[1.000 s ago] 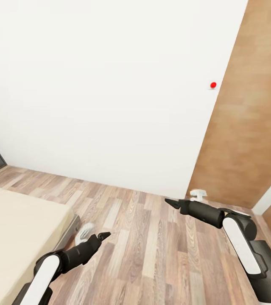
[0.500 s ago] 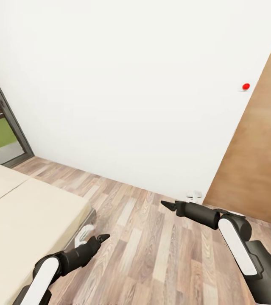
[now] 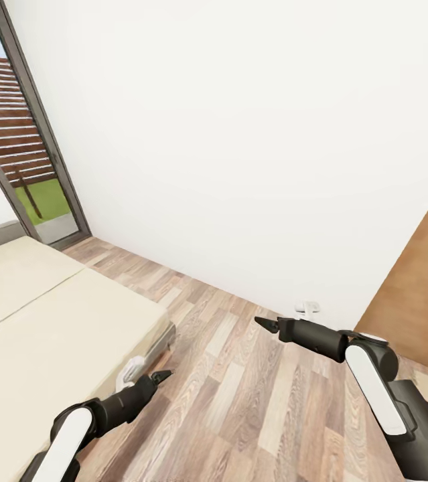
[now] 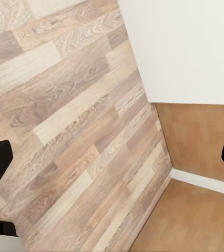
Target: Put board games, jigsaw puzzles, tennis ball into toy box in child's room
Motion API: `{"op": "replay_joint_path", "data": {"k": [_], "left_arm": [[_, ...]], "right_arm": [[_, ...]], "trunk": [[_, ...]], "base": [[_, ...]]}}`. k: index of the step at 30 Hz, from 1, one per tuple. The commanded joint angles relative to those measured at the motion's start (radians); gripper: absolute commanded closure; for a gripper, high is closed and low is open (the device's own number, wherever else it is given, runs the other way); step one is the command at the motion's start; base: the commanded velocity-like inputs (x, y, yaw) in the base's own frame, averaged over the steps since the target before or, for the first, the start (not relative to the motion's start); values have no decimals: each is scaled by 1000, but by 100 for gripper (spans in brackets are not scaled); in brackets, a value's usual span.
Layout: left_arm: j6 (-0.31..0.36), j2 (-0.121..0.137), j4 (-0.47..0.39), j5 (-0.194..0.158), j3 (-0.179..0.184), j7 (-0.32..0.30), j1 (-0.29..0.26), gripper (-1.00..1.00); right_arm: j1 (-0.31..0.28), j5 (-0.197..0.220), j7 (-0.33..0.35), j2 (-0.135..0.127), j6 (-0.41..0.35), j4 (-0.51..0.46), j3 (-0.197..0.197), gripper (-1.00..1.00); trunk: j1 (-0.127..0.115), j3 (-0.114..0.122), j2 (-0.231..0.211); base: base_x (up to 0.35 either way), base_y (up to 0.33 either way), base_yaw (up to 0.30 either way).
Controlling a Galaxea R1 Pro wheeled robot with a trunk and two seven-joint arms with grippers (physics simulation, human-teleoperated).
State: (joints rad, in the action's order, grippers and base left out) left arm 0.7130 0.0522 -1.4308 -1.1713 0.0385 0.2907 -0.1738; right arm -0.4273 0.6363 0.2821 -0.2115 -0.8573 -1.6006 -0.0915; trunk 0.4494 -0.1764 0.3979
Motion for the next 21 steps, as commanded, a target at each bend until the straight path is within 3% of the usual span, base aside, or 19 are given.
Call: {"op": "replay_joint_path", "data": {"k": [1, 21], "left_arm": [[1, 1, -1, -10, 2, 10, -1, -100], [-18, 4, 11, -10, 4, 10, -1, -100]], "right_arm": [[-1, -4, 5, -1, -3, -1, 0, -100], [-1, -4, 6, 0, -3, -2, -11, -100]], "trunk": [[1, -2, 2], [1, -2, 2]], "base": [[0, 0, 299], [1, 0, 299]]}}
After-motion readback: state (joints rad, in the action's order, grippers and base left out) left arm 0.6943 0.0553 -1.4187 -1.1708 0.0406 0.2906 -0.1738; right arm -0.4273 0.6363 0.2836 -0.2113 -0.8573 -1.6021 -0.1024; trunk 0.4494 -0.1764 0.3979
